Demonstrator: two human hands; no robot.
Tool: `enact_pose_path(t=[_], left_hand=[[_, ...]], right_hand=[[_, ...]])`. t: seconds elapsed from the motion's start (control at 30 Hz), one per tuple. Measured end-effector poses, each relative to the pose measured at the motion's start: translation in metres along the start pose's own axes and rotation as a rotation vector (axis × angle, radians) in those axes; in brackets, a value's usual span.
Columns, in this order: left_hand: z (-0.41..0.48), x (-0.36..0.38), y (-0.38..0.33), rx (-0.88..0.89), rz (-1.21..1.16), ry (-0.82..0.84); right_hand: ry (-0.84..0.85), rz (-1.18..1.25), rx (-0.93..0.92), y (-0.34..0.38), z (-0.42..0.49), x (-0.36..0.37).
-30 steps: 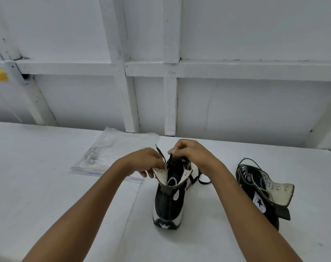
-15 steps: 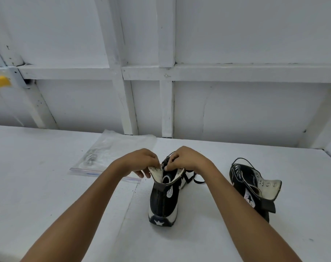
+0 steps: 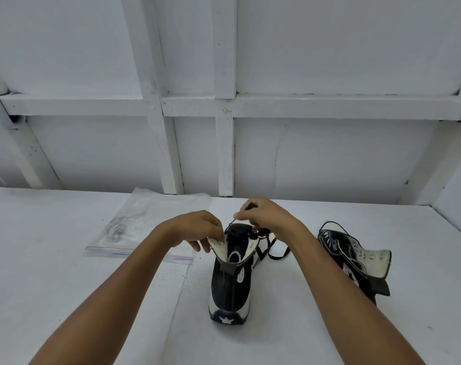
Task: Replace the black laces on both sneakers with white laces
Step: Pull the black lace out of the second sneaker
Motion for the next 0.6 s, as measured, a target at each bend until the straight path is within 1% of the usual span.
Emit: enact_pose_path(t=[0.1,0.17,0.2,0.3,0.37,0.47,0.53,0.6], left_hand=[[0.003,-0.001,0.000,0.014,0.018,0.025],[0.005,-0.001,-0.001,0.025,0.031,0.042],[0.006,-0.001,-0.001,0.029,0.037,0.049],[0.008,-0.001,-0.002,0.042,0.052,0.067],[0.008,-0.002,-0.001,0.051,0.062,0.077],[0.009,-0.003,-0.002,0.063,0.074,0.092],[0.010,-0.003,-0.003,0.071,0.085,0.103],[0.011,-0.002,-0.004,0.077,0.094,0.110]], right_hand=[[0.141,-0.281,0.033,-0.005,0.000,0.009],[0.157,-0.377,0.061,-0.006,-0.001,0.012],[0.144,-0.380,0.057,-0.005,-0.002,0.012],[0.087,-0.241,0.016,0.001,-0.004,0.010],[0.015,-0.047,0.004,0.003,-0.006,0.004],[-0.197,0.265,0.006,0.001,-0.008,-0.014],[-0.361,0.341,0.000,-0.003,-0.011,-0.029],[-0.483,0.359,-0.009,-0.007,-0.014,-0.040]])
Point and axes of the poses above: each hand's wrist, its own z-axis towards the middle knuckle, its own x-axis out of the palm, y = z × x, the point moved 6 cm from there along z, towards the middle knuckle, and after that the axes turned 1 degree about x, right-handed, at the moved point
